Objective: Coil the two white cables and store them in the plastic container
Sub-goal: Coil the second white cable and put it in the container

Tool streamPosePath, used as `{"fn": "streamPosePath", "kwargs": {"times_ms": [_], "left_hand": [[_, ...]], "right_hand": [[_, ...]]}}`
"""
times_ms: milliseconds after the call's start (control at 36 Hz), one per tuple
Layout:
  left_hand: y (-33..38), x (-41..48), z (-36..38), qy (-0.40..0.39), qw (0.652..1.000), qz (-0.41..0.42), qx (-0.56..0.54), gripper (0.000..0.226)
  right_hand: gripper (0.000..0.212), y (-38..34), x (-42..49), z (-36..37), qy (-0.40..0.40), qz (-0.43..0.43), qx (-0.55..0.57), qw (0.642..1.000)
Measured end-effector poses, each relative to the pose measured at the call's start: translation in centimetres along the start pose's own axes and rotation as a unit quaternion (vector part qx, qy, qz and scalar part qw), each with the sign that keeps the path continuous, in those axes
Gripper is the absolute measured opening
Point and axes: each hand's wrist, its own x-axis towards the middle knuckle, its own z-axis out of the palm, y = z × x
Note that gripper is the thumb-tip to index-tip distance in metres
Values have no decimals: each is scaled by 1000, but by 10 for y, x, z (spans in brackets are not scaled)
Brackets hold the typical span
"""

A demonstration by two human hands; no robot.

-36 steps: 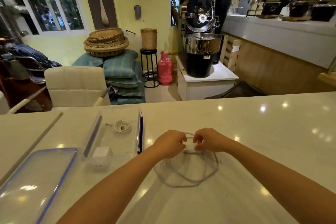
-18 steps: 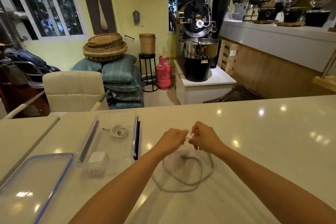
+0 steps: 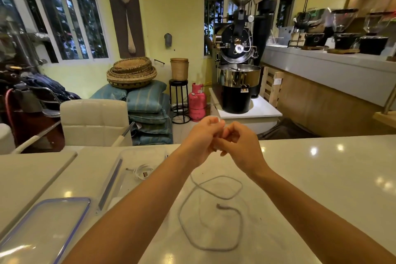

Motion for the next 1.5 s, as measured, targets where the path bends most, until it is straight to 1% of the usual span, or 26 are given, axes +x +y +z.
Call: {"fn": "streamPosePath", "kwargs": {"times_ms": [83, 111, 167, 222, 250, 278, 306, 389, 472, 528, 556, 583, 611, 639, 694, 750, 861, 972, 1028, 1083, 1167, 1222, 1278, 1361, 1417, 1500], "left_hand": [[12, -2, -5, 10, 1000, 16, -22, 12], [16, -4, -7, 6, 999, 24, -33, 13], [26, -7, -11, 2, 998, 39, -49, 14], [35, -10, -15, -5, 997, 50, -59, 17], [39, -12, -16, -9, 996, 54, -64, 17], [43, -13, -17, -15, 996, 59, -68, 18], [46, -15, -17, -22, 995, 63, -69, 19], [51, -19, -17, -59, 994, 66, -65, 25], [56, -24, -13, -109, 989, 73, -68, 32], [58, -27, -11, -126, 986, 81, -67, 33], [58, -28, -10, -132, 985, 85, -66, 33], [59, -29, -10, -139, 984, 89, -64, 33], [60, -30, -10, -147, 983, 93, -62, 33], [61, -30, -10, -153, 982, 98, -57, 33], [63, -31, -11, -154, 981, 108, -41, 32], [65, -29, -12, -146, 982, 116, -34, 31], [69, -23, -19, -110, 986, 123, -22, 29], [67, -14, -31, -50, 988, 136, 52, 29], [65, -11, -38, -14, 985, 138, 105, 30], [64, -9, -45, 12, 979, 143, 145, 30], [64, -6, -54, 33, 968, 144, 202, 31], [65, -4, -58, 32, 962, 139, 234, 31], [65, -3, -60, 26, 957, 130, 259, 31], [63, -4, -64, 16, 953, 117, 280, 32], [62, -7, -66, 7, 956, 104, 274, 32], [61, -12, -66, -18, 962, 80, 262, 31]], "right_hand": [[23, -10, 5, -5, -18, -35, -13, 999], [23, -12, 8, -9, -9, -50, -16, 999], [24, -17, 16, -18, 37, -76, -12, 996], [25, -22, 26, -28, 73, -74, 23, 994], [23, -24, 32, -31, 74, -61, 41, 995], [24, -26, 37, -34, 61, -43, 45, 996], [28, -29, 42, -35, 33, -27, 34, 999], [52, -31, 53, -30, -89, 7, -7, 996], [63, -30, 55, -15, -172, 33, 1, 985], [58, -31, 51, -4, -194, 39, 19, 980], [44, -32, 49, 0, -186, 45, 37, 981], [26, -34, 46, 4, -171, 50, 65, 982], [19, -34, 43, 9, -151, 54, 97, 982], [19, -33, 40, 14, -134, 51, 135, 980], [6, -24, 36, 25, -125, 63, 196, 971], [22, -18, 33, 33, -142, 89, 202, 965], [13, -12, 17, 43, -179, 140, 178, 957], [16, -15, 3, 48, -218, 207, 194, 934], [18, -22, -1, 44, -234, 223, 169, 931], [17, -27, -1, 36, -246, 217, 122, 937], [17, -34, -1, 23, -252, 153, -16, 955], [20, -38, 0, 15, -244, 90, -103, 960], [22, -42, 0, 7, -229, 45, -162, 959], [21, -50, 2, -4, -217, 5, -216, 952], [20, -56, 4, -12, -206, -19, -247, 947], [14, -66, 11, -21, -196, -46, -258, 945]]}}
